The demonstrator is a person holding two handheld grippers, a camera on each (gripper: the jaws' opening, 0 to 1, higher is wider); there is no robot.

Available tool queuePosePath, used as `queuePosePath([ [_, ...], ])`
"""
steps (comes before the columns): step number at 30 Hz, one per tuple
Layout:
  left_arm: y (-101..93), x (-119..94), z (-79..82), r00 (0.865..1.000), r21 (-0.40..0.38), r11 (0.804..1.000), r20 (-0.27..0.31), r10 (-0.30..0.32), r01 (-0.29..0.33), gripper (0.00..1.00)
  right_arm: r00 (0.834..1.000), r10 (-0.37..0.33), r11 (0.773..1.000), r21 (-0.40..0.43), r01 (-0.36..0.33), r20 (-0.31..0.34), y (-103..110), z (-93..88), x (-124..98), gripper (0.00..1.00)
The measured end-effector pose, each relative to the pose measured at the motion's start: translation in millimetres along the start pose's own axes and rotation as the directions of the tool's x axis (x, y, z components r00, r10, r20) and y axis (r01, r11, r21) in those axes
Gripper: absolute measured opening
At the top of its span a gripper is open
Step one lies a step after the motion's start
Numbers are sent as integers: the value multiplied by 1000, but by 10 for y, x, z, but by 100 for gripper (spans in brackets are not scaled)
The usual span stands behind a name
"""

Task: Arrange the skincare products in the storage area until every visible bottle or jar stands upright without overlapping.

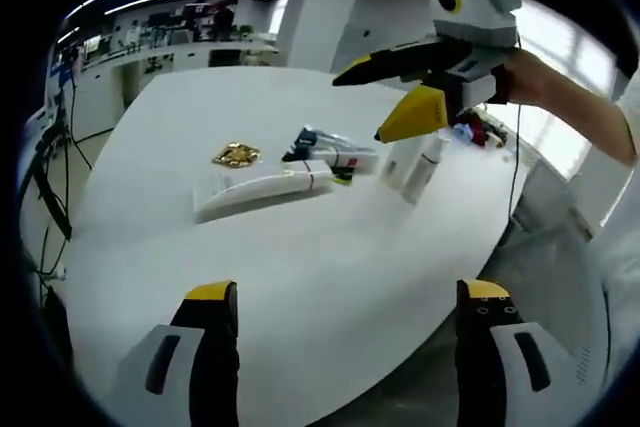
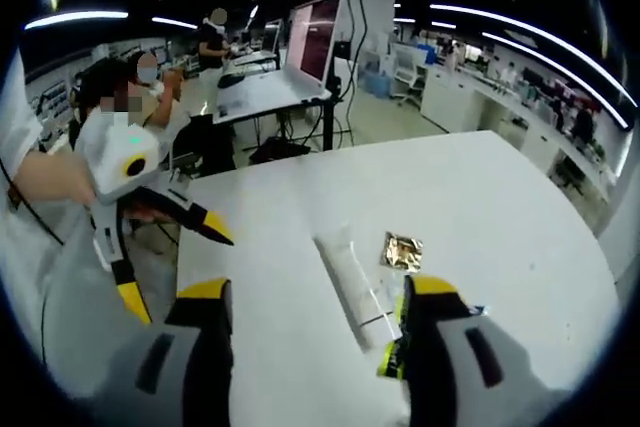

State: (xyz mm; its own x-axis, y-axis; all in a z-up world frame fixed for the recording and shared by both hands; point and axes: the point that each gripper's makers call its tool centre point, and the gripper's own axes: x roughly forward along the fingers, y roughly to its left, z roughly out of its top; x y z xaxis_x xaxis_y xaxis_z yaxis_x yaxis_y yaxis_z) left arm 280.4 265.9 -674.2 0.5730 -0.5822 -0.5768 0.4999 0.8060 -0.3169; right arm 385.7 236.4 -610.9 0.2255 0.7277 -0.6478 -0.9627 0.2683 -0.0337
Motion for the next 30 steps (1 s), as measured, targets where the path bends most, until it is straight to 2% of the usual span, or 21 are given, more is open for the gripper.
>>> queuePosePath([
  [5, 4, -28, -15, 1000, -4, 1000, 6, -7, 7, 89, 1000, 30, 1000, -9, -30, -11, 73, -29, 128, 68],
  [11, 8, -48, -25, 1000, -9, 1000, 9, -7, 8, 88, 999, 49, 996, 79, -48, -12, 70, -116, 321, 67],
  [14, -6, -44, -27, 1000, -9, 1000, 9, -11, 11, 88, 995, 44, 999, -4, -44, -90, 62, -206, 403, 66],
  [19, -19, -37, -20, 1000, -5, 1000, 6, -17, 17, 88, 992, 63, 996, -64, -70, -111, 101, -210, 531, 64],
  [26, 18, -49, -14, 1000, -7, 1000, 6, -14, 14, 88, 992, 51, 996, -63, -58, -117, -1, -223, 717, 59],
  [30, 42, -55, -29, 1000, -12, 1000, 6, -11, 11, 88, 989, 37, 994, -94, -51, -146, -37, -281, 802, 57],
])
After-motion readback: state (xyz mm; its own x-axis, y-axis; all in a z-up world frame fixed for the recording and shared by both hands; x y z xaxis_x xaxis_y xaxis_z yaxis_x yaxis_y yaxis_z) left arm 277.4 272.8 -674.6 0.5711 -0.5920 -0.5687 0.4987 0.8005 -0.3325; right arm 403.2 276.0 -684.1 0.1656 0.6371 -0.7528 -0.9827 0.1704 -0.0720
